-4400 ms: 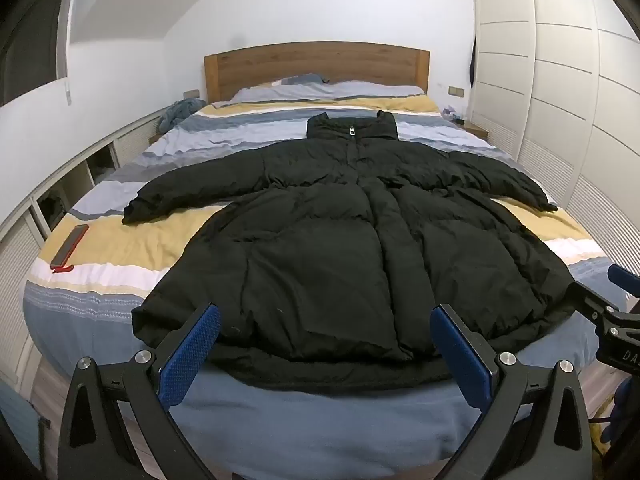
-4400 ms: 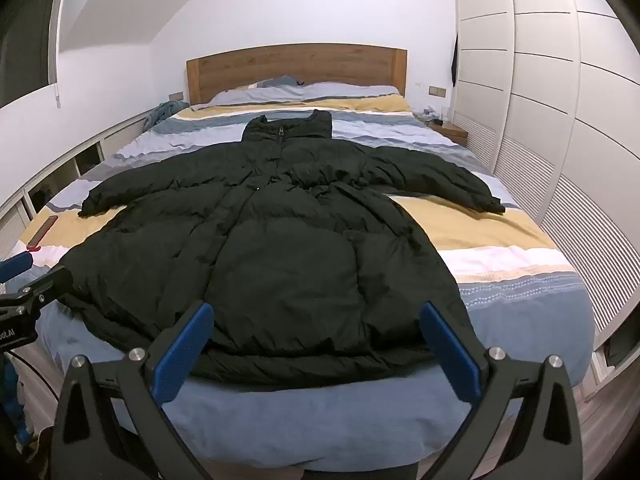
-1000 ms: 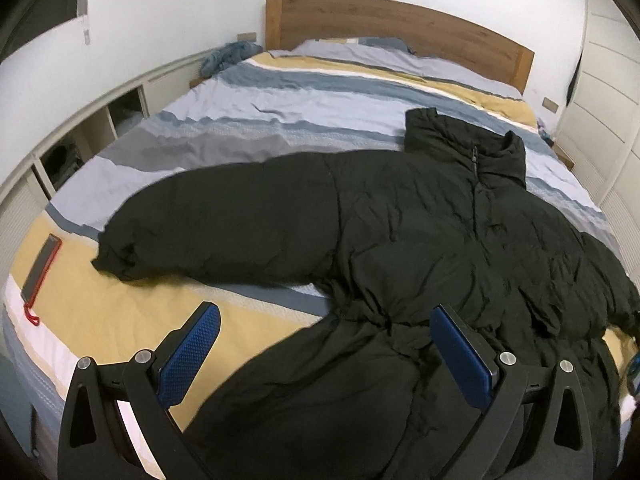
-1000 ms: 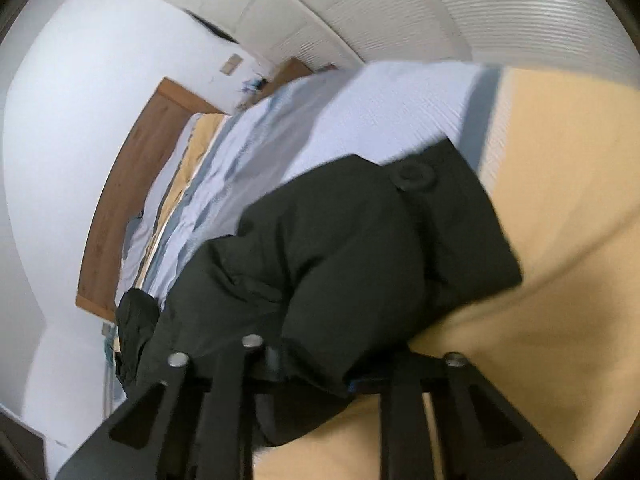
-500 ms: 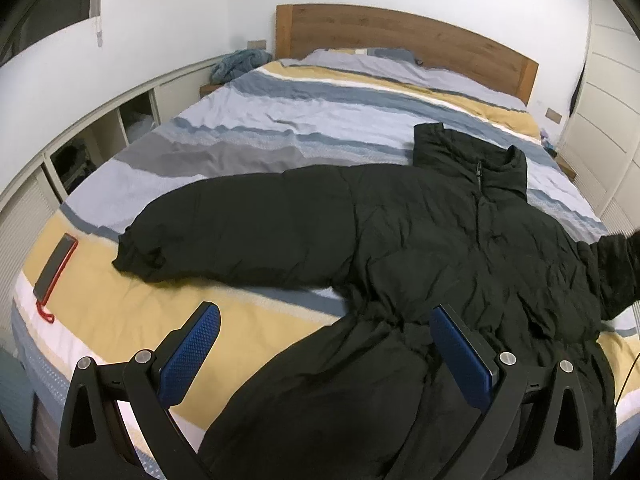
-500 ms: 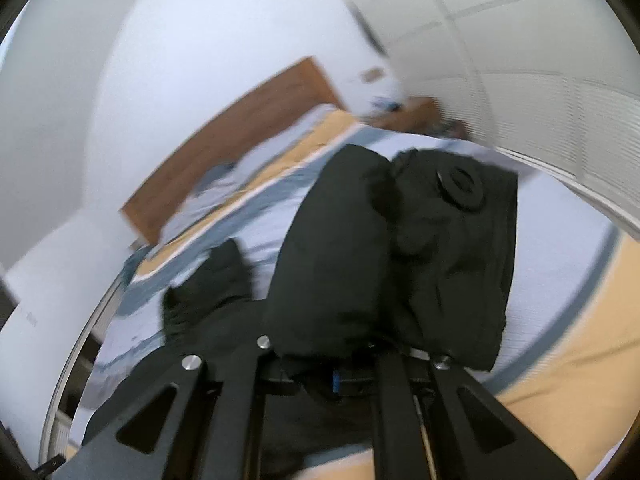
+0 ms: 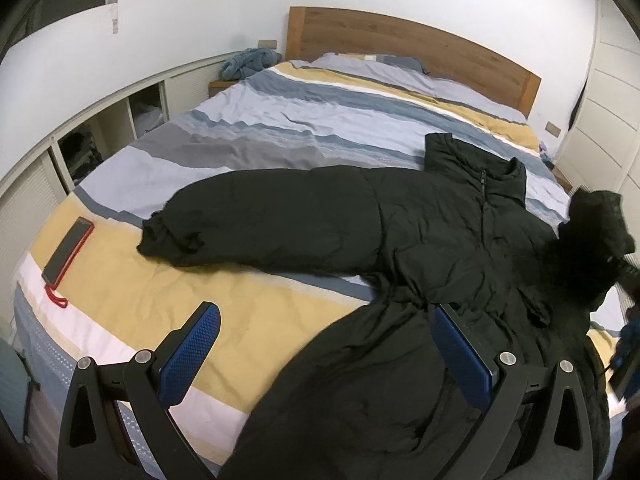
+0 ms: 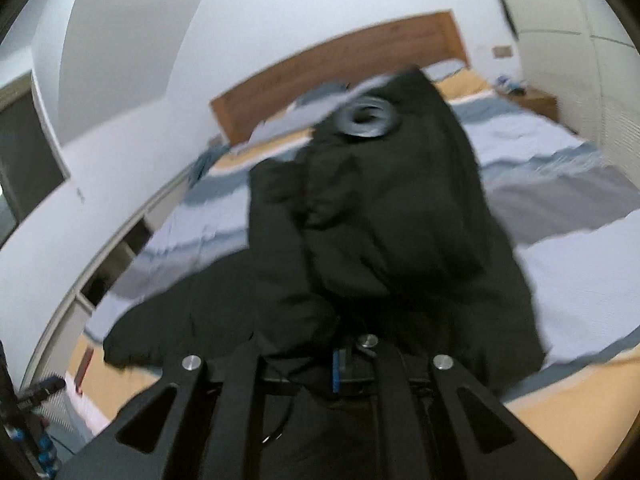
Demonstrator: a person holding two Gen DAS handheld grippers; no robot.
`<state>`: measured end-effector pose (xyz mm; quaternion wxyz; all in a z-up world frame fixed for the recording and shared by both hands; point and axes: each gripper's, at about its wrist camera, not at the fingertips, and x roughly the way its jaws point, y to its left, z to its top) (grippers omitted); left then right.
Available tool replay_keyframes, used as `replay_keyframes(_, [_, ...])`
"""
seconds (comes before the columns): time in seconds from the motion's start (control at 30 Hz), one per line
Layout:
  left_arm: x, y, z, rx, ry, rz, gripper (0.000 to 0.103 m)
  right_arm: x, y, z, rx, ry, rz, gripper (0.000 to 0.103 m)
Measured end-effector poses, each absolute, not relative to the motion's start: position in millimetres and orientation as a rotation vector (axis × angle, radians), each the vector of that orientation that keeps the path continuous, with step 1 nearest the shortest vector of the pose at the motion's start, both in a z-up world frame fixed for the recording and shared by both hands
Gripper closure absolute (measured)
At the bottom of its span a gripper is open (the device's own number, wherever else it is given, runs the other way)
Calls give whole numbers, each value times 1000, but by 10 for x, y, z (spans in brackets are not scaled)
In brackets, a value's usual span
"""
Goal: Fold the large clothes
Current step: 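Fold the held sleeve across the jacket body with the right gripper, release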
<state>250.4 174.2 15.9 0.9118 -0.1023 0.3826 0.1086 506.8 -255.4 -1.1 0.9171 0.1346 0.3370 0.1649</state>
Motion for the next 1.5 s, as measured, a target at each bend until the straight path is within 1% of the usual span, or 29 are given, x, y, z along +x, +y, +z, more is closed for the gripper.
replay_keyframes(0.07, [2465,1772,158,-212,781,225,1,5022,-2351,-188,234,738,345,93])
replay_keyframes(0.1, [2445,1783,155,-211,778,224,1,5015,-2244,-270,214,763,347,90])
replay_keyframes(0.23, [2399,1802,155,-223,771,196,1,4907,-2027,-617,153,844,330,90])
replay_keyframes(0.27, [2387,1798,163,-230,766,187,1,4896,-1998,-650,141,853,330,88])
replay_keyframes(0.33, [2392,1772,181,-239,768,173,1,4853,-1951,-733,123,879,344,82])
replay_keyframes(0.37, [2400,1748,187,-239,776,164,1,4845,-1911,-740,118,884,355,76])
replay_keyframes(0.4, [2416,1721,191,-232,789,158,1,4817,-1873,-743,107,888,375,62])
replay_keyframes(0.47, [2440,1658,193,-221,805,153,1,4761,-1807,-760,84,889,409,50])
replay_keyframes(0.57, [2492,1502,204,-216,826,129,1,4684,-1711,-723,66,888,464,49])
replay_keyframes(0.73, [2668,1070,261,-172,827,77,1,4492,-1777,-460,85,834,583,49])
replay_keyframes(0.87, [3025,585,209,-142,844,1,1,4465,-2168,-193,122,759,539,49])
replay_keyframes(0.97, [3319,200,131,-108,848,-42,1,4601,-2560,-111,97,733,408,49])
replay_keyframes(1.1, [3792,-376,-62,-80,865,-110,1,4830,-2984,-184,92,739,265,49])
replay_keyframes(1.23, [4241,-742,-419,-107,928,-139,1,5006,-3171,-362,111,765,220,49])
replay_keyframes(1.33, [4472,-789,-807,-113,1006,-89,4,5067,-3229,-532,123,794,219,49])
replay_keyframes(1.4, [4482,-711,-993,-105,1036,-55,4,5061,-3279,-646,125,811,220,49])
replay_keyframes(1.5, [4428,-519,-1059,-140,1056,-56,4,5028,-3339,-702,124,823,196,49])
